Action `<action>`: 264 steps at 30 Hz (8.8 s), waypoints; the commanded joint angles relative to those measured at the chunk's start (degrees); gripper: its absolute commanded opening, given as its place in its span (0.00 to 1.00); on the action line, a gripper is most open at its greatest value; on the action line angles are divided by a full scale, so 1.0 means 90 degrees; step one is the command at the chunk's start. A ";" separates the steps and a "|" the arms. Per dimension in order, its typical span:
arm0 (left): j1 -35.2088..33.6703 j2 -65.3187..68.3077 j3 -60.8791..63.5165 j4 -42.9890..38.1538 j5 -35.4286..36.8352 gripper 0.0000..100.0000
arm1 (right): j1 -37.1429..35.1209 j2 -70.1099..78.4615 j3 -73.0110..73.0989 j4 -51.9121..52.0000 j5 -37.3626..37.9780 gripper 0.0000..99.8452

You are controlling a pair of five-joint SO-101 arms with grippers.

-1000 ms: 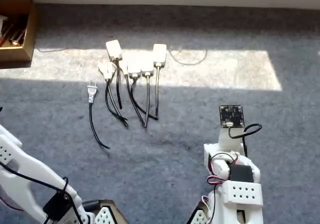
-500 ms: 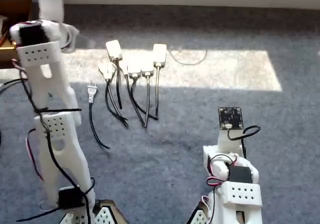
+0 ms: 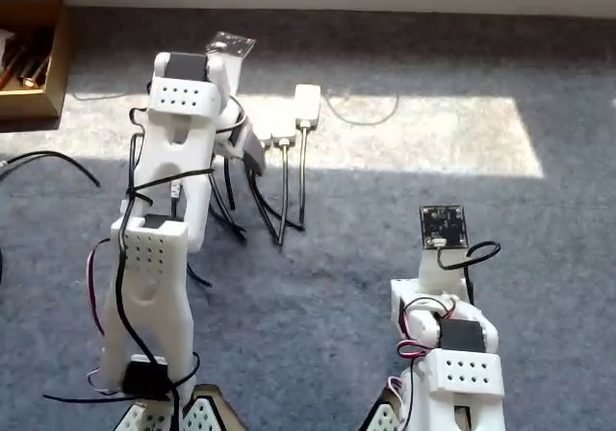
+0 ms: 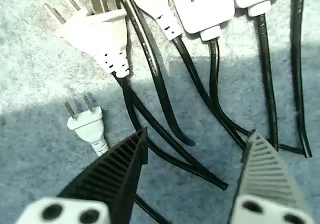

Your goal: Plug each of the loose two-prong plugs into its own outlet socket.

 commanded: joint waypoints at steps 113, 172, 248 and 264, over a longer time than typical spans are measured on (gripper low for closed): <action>0.0571 -0.1411 0.3560 -0.2198 -0.0430 0.08 | -0.0044 -0.0073 -0.0015 -0.0103 0.0068 0.30; 0.0269 -0.1607 0.3258 -0.2735 0.0811 0.00 | -0.0044 -0.0073 -0.0015 -0.0103 0.0068 0.30; 0.0923 -1.0320 1.1043 -0.1543 -0.6447 0.14 | -0.0044 -0.0073 -0.0024 -0.0112 0.0068 0.30; 0.3219 -1.0300 1.3123 -0.4278 -0.4298 0.14 | -0.0044 -0.0073 -0.0024 -0.0112 0.0068 0.30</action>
